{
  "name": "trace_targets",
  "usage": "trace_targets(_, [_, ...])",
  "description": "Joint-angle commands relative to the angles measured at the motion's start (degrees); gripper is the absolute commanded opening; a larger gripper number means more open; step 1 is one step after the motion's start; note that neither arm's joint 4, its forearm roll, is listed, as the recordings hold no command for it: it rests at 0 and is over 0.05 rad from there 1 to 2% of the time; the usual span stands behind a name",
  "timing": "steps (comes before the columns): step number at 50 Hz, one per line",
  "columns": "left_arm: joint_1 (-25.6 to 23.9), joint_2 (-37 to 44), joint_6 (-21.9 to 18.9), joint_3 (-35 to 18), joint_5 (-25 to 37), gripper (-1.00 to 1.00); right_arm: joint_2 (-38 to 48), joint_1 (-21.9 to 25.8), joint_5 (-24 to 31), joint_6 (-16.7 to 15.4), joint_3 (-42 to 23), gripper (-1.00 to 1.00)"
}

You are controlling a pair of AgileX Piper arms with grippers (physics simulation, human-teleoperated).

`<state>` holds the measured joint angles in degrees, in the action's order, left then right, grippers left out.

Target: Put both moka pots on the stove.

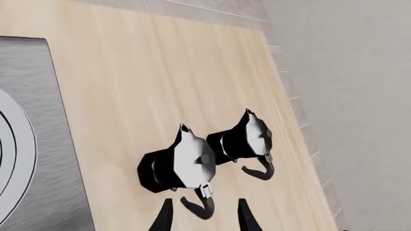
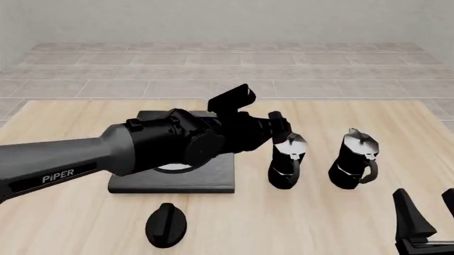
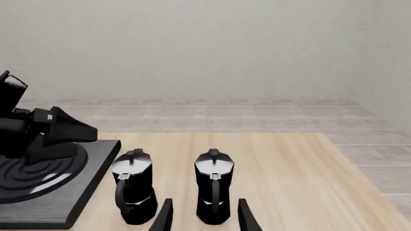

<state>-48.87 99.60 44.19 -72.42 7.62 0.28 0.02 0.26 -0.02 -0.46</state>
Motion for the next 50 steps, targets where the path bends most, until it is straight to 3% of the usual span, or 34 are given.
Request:
trace_targets(1, [-0.98, 2.91, 0.81, -0.68, -1.58, 1.0, 0.01, -0.01, -0.12, 0.01, 0.1, 1.0])
trace_targets(50, [-4.23, 11.85, 4.65, -0.08, -7.12, 1.0, 0.01, -0.01, -0.12, 0.01, 0.1, 1.0])
